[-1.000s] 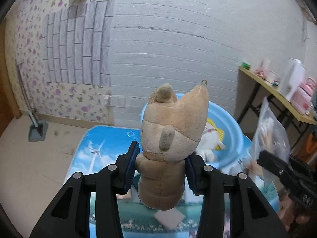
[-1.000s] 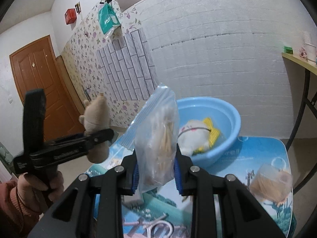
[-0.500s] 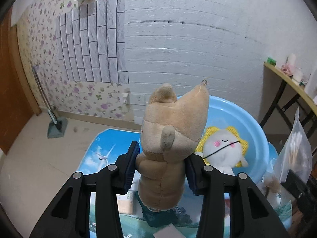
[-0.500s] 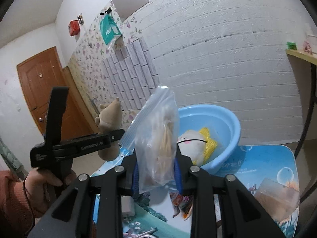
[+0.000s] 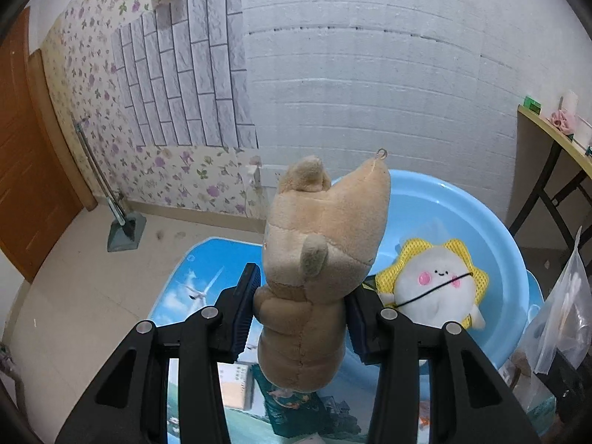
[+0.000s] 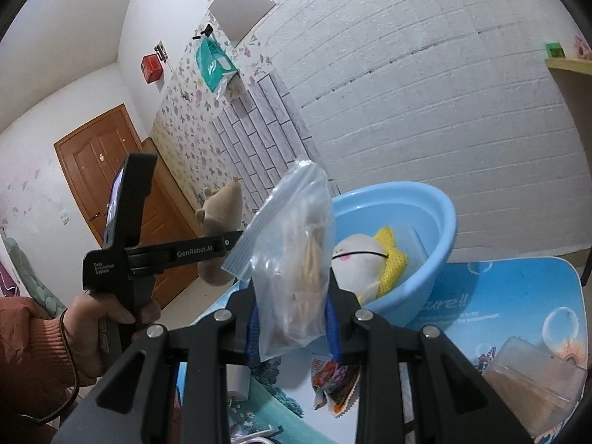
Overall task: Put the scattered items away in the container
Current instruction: 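Lower the tan plush dog into the basin and open the left tool, then lower the zip bag into the basin and open the right tool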
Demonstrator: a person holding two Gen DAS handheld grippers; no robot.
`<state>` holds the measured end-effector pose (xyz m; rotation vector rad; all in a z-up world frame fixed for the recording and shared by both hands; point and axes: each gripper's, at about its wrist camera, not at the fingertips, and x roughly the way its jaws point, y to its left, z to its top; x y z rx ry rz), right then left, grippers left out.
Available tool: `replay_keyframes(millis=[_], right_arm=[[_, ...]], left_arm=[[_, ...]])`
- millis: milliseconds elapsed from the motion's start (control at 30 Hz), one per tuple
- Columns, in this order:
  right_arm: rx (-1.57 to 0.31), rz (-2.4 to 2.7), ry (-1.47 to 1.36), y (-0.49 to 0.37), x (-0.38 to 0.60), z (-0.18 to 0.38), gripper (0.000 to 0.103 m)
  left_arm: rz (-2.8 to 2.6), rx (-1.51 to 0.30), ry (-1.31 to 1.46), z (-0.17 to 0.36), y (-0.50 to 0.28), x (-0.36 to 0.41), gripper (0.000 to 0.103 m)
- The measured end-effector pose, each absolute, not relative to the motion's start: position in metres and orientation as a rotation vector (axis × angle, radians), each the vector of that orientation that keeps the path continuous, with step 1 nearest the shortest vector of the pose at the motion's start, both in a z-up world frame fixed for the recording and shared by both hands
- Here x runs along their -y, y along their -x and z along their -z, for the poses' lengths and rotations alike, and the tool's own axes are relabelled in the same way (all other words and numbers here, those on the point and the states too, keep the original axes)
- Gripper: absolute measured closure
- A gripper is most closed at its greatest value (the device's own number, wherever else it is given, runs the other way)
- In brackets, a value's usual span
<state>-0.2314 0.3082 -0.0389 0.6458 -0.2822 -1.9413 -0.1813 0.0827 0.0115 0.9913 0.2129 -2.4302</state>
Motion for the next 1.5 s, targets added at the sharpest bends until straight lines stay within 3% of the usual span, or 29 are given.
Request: replay_keyframes(millis=[167,433,767,900,1200,1500], right_arm=[[0.259,1.949,-0.641,0.228,-0.303,0.04,0.075],[0.26,2.066,-0.651,0.24,-0.306,0.039,0.075],[0.191,2.156,-0.662,0.229,-0.284,0.03,0.075],[0.161,2.225,-0.685,0.228,-0.279,0.03,0.075],[0.087,2.322,-0.756,0.229,-0.267,0.039,0.075],[-0.004,2.355,-0.781,0.218,-0.237,0.03,0.075]], left_arm=[[2.483,-0.196,-0.999,-0.01,0.188,-0.089,0.06],[2.647,-0.017,-1.015,-0.01,0.194,-0.112,0.06],[2.751,-0.109,-1.075,0.009,0.205,-0.094,0.059],[2.765,-0.11,-1.056,0.015,0.195,-0.085,0.036],[2.887,-0.123,-0.962,0.014,0.17,-0.076,0.024],[2.977,-0.229,-1.052,0.026,0.144,-0.066,0.013]])
